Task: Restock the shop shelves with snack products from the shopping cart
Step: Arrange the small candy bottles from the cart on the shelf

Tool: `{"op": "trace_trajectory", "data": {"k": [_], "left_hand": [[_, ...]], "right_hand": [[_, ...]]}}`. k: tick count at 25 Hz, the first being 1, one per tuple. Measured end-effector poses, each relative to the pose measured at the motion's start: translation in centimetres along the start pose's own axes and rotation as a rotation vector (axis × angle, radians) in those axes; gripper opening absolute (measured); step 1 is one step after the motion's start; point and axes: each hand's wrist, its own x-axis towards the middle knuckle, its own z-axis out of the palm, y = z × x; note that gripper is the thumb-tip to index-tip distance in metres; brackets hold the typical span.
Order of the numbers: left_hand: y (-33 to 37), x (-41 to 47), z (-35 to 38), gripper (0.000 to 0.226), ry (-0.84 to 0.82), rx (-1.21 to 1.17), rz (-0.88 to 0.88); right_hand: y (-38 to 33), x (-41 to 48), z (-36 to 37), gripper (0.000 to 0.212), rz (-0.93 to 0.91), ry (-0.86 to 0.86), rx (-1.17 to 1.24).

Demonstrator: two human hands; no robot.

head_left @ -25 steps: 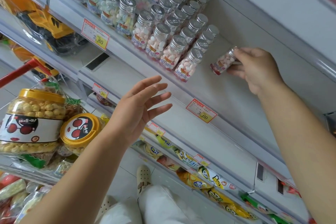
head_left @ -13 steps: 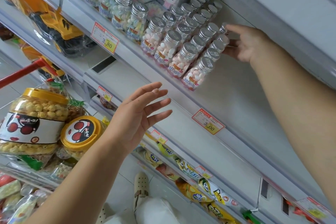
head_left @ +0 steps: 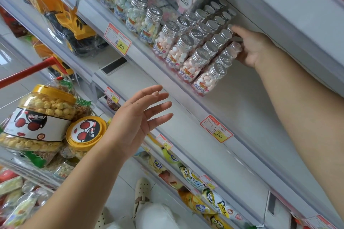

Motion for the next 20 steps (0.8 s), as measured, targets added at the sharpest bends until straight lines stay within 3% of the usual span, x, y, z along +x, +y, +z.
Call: {"op": "trace_trajectory", "data": {"k": [3, 6, 8, 10, 12, 16, 20], "left_hand": [[0.1, -0.7, -0.6, 0.042, 0.018, -0.001, 0.017], [0.9, -2.1, -2.4, 0.040, 0.079, -0.009, 0.056], [1.6, -3.5, -5.2, 0.031, 0.159, 0.005, 0.093], [2.0, -5.6, -9.2, 0.026, 0.279, 0.037, 0.118], [2.1, -8.5, -14.3, 0.023, 0.436, 0.059, 0.121], [0.9, -16.7, -25.3, 0.019, 0.746, 0.002, 0.109], [-1.4, -24.0, -33.8, 0.018, 0.991, -0.121, 0.116]], "right_hand": [[-0.3, -0.9, -0.5, 0.030, -0.149, 0.122, -0.354], [0.7, -5.1, -0.6, 0.037, -0.623, 0.280, -0.895], [2.5, -9.9, 1.5, 0.037, -1.079, 0.239, -0.934], [5.7, -14.1, 5.0, 0.031, -1.241, 0.031, -0.862], [9.4, -17.4, 9.5, 0.030, -1.146, -0.227, -0.804], [17.0, -23.2, 20.2, 0.027, -0.772, -0.682, -0.740], [25.8, -27.8, 29.1, 0.032, -0.531, -1.065, -1.019]]}}
